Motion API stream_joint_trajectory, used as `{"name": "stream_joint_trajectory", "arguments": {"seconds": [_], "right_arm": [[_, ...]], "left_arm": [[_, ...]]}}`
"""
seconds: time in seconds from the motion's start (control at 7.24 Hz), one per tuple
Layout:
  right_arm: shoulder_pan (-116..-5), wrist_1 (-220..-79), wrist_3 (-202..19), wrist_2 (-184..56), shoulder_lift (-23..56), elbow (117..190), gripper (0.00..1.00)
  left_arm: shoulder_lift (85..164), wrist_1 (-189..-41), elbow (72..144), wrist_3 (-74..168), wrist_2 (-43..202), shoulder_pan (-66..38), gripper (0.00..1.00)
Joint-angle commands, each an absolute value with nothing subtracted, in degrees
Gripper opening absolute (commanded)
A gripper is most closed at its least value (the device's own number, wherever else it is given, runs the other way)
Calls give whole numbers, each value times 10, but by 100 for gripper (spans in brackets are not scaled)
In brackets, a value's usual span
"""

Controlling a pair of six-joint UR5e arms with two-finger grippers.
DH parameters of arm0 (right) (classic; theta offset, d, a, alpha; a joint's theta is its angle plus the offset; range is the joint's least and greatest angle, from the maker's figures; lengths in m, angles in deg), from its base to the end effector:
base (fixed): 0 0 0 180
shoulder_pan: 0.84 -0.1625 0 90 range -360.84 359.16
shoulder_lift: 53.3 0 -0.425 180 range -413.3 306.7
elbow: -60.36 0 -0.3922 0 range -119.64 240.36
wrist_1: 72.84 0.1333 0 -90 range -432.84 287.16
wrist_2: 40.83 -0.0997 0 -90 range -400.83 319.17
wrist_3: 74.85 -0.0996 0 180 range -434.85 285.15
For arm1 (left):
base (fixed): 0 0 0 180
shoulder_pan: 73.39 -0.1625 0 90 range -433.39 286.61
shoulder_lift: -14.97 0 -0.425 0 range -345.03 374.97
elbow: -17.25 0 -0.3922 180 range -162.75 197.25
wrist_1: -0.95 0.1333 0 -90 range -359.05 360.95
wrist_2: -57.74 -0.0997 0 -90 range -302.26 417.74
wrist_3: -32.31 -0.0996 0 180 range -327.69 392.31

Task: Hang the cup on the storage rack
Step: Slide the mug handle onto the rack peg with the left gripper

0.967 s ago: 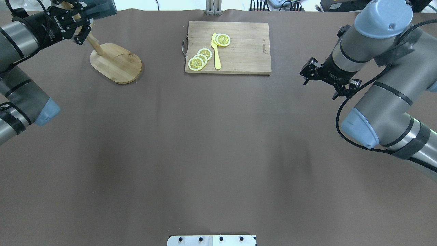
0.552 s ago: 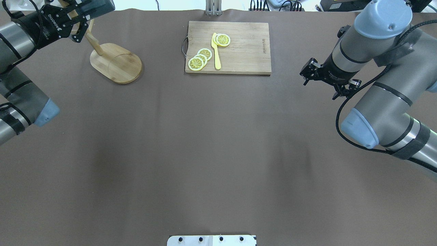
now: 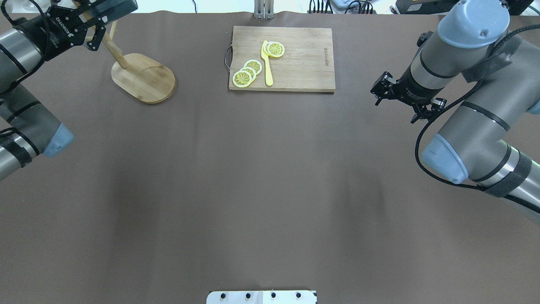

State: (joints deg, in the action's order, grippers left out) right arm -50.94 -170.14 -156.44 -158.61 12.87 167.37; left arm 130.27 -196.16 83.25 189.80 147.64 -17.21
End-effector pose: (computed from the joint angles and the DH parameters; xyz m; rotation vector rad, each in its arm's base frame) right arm -0.3184 -0.5162 0.3132 -0.1320 -0.7399 0.5518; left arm 0.2435 -0.6033 0.4118 -0.2134 2.1693 -1.3866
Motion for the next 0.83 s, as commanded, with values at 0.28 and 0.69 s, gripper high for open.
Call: {"name": "stream_joint_trajectory", "arguments": {"seconds": [0.28, 0.69], "right_arm": [[-509, -1701, -1565, -1586, 128, 1674, 100], [-509, -1701, -1565, -1586, 127, 1674, 100]], "left_arm": [[1303, -1962, 823, 1899, 1475, -172, 8], [1302, -1961, 820, 1899, 1475, -172, 98]]}}
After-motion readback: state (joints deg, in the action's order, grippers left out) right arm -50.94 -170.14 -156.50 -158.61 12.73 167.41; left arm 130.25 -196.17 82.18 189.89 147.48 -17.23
